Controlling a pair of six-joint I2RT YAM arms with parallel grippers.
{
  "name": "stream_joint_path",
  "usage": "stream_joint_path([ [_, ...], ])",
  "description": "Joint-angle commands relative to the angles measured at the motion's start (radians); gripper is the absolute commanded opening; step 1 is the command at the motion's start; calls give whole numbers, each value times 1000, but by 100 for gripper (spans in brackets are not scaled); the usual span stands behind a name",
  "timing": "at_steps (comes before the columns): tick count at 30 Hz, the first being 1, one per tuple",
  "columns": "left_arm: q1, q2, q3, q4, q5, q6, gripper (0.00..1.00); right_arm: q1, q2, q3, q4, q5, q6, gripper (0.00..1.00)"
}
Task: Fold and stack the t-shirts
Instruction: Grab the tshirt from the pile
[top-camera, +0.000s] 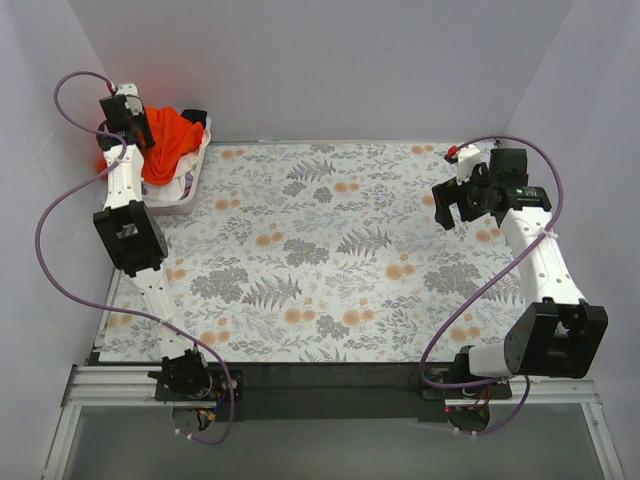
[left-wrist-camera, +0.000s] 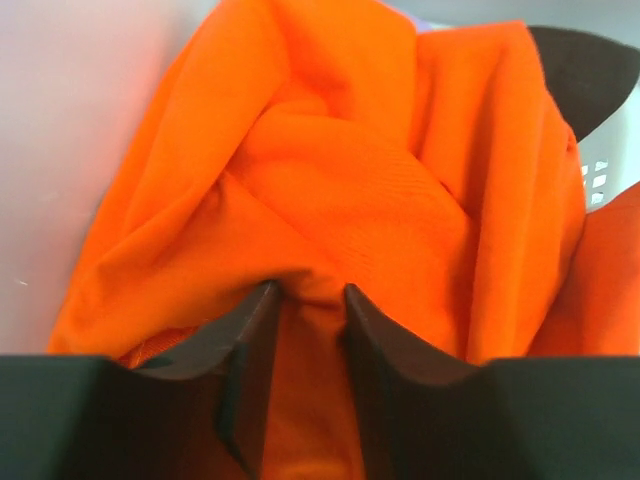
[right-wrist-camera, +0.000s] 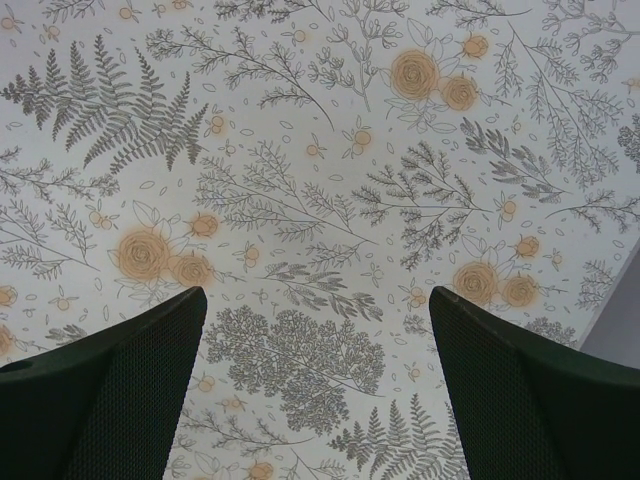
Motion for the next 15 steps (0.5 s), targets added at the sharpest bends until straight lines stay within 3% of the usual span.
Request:
stream_joint_path([
  [1,6,-2,2,10,-22,-36,24,0,-3,70,-25,22,-28,98],
  [4,11,-16,17,27,0,-82,5,0,-4,87,-43,22,-31,98],
  [6,11,-45,23,53,38,-95,0,0,-9,93,-50,21,-32,98],
  [15,15,-277,46,298,150,-95,0,0,-44,78,-53,-13,-36,98],
])
